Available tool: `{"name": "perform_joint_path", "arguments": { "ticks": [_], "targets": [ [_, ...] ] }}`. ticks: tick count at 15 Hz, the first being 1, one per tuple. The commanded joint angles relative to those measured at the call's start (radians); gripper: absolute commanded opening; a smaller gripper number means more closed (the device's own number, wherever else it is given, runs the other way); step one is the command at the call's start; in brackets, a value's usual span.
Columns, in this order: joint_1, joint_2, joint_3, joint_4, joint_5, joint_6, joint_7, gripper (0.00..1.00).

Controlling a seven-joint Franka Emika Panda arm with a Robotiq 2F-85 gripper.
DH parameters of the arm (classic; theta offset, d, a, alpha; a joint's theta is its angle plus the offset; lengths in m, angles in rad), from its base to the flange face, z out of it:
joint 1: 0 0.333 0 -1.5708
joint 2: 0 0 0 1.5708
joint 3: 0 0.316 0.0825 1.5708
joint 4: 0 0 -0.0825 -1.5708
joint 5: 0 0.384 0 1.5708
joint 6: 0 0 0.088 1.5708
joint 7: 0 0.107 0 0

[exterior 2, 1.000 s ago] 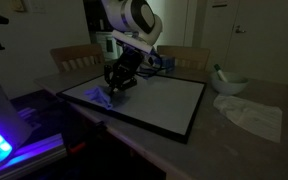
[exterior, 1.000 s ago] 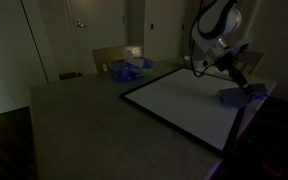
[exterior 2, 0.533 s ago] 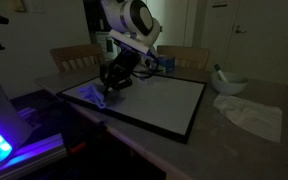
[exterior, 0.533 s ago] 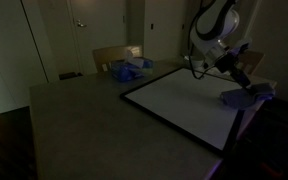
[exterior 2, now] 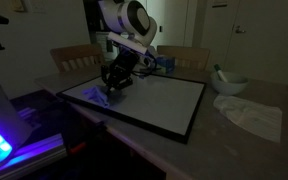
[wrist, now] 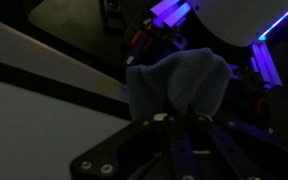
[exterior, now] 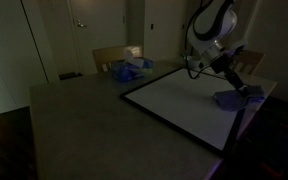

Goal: Use the cloth to wipe the whiteboard on the table

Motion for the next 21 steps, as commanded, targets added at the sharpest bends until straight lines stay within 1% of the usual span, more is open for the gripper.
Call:
{"name": "perform_joint_path", "arguments": {
  "ticks": [1,4,7,10,13,16,21],
  "targets": [
    [-0.002,0.000,0.012,-0.003,0.041,0.054,0.008,0.02],
    [-0.008,0.002,0.021,-0.007,0.100,0.112,-0.004,0.02],
    [-0.010,0.003,0.031,-0.016,0.157,0.194,-0.022,0.02],
    [0.000,0.008,0.032,-0.023,0.147,0.277,-0.019,0.02],
    [-0.001,0.018,0.032,-0.017,0.134,0.333,-0.025,0.02],
    [-0.002,0.026,0.031,-0.002,0.124,0.358,-0.035,0.02],
    [0.001,0.037,0.031,0.028,0.114,0.369,-0.049,0.02]
  ]
}}
